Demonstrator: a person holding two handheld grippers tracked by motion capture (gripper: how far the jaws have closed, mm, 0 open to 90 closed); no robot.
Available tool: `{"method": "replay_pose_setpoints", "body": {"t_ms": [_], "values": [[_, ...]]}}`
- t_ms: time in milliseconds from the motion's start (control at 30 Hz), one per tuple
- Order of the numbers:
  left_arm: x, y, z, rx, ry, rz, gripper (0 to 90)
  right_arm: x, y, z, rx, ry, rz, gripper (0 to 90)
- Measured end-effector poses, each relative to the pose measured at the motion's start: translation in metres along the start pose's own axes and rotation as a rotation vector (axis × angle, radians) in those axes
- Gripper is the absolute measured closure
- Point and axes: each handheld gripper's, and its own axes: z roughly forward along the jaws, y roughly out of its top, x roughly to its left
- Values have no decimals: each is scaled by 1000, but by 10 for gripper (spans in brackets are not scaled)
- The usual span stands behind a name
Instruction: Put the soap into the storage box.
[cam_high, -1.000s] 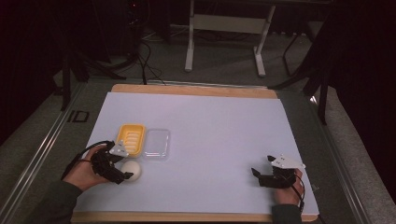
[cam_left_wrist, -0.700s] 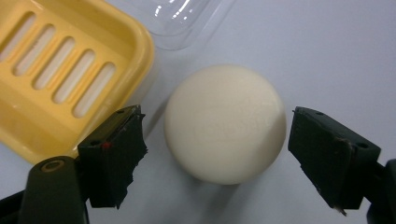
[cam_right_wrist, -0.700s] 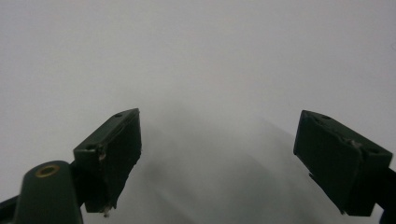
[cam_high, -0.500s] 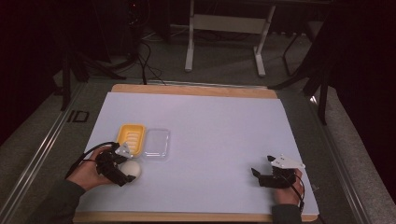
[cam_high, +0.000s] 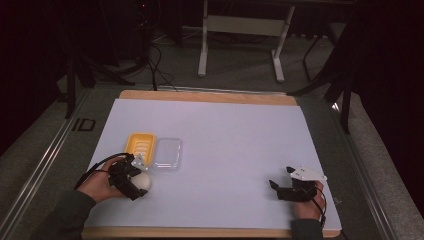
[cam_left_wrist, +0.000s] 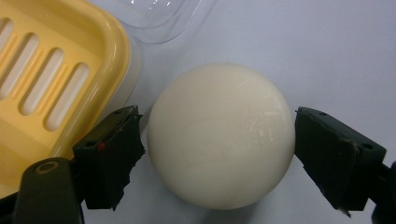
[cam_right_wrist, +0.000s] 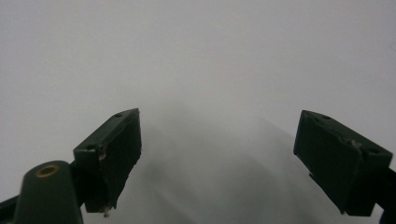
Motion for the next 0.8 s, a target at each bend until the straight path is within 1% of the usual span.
{"method": "replay_pose_setpoints", "body": {"t_ms": [100,133,267,367,467,533,667,800], "values": [[0,1,1,3,-2,4,172,0,0,0,0,0,0,150],[0,2,2,14,-3,7,172,0,0,0,0,0,0,150],[0,4,4,26,-9,13,177,0,0,0,-3,0,0,150],[-1,6,5,38,-1,21,180,0,0,0,-3,0,1,150],[-1,8,6,58,5,33,186,0,0,0,-4,-1,0,150],[-1,9,7,65,1,38,198,0,0,0,-4,-1,1,150],[1,11,9,98,-4,48,206,0,0,0,-4,-1,1,150],[0,13,10,117,0,58,209,0,0,0,-4,-1,1,150]]}}
